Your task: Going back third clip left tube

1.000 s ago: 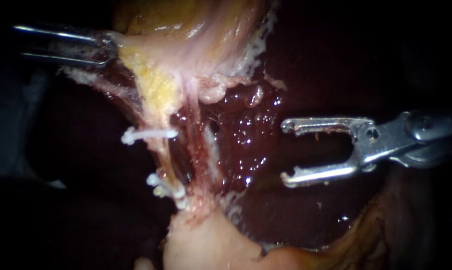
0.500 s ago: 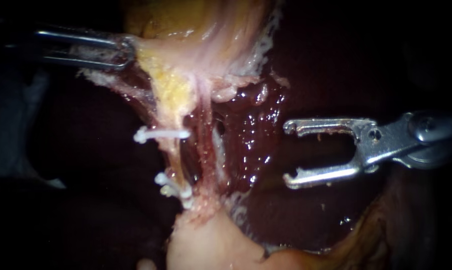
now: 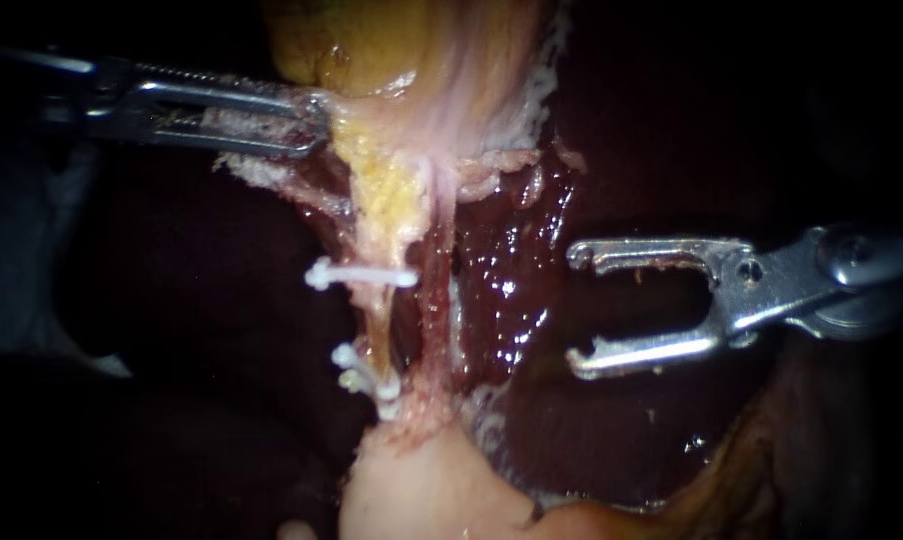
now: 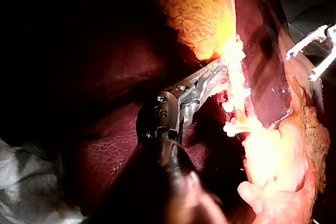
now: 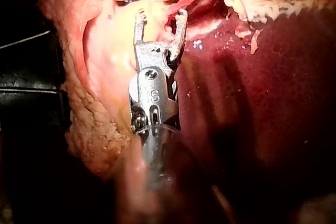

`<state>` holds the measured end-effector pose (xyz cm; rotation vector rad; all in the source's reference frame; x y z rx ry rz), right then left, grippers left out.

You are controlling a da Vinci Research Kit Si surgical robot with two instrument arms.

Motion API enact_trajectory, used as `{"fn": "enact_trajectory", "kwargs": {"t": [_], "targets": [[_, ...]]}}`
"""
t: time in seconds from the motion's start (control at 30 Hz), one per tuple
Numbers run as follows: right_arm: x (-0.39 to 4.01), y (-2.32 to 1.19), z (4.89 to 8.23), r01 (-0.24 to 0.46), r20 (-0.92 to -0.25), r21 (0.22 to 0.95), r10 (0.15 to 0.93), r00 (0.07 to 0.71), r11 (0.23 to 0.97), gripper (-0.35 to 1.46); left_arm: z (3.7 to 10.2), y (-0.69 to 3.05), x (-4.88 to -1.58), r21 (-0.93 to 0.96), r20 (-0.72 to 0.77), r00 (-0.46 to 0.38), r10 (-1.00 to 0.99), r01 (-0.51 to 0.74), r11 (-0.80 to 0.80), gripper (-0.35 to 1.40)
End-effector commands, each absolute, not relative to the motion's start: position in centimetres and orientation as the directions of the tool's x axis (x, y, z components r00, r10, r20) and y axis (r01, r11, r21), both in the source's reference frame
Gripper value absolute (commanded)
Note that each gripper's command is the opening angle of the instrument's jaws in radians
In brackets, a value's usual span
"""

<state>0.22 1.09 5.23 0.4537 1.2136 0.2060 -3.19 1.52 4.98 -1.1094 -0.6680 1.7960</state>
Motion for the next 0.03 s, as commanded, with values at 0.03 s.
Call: {"fn": "enact_trajectory", "kwargs": {"t": [0.03], "targets": [[0.22, 1.09, 5.23, 0.089, -0.854, 0.443, 0.39, 0.344, 0.892, 0.5, 4.98, 1.53, -3.18, -0.793, -0.409, -0.199, 0.891, -0.406, -0.454, -0.35]]}}
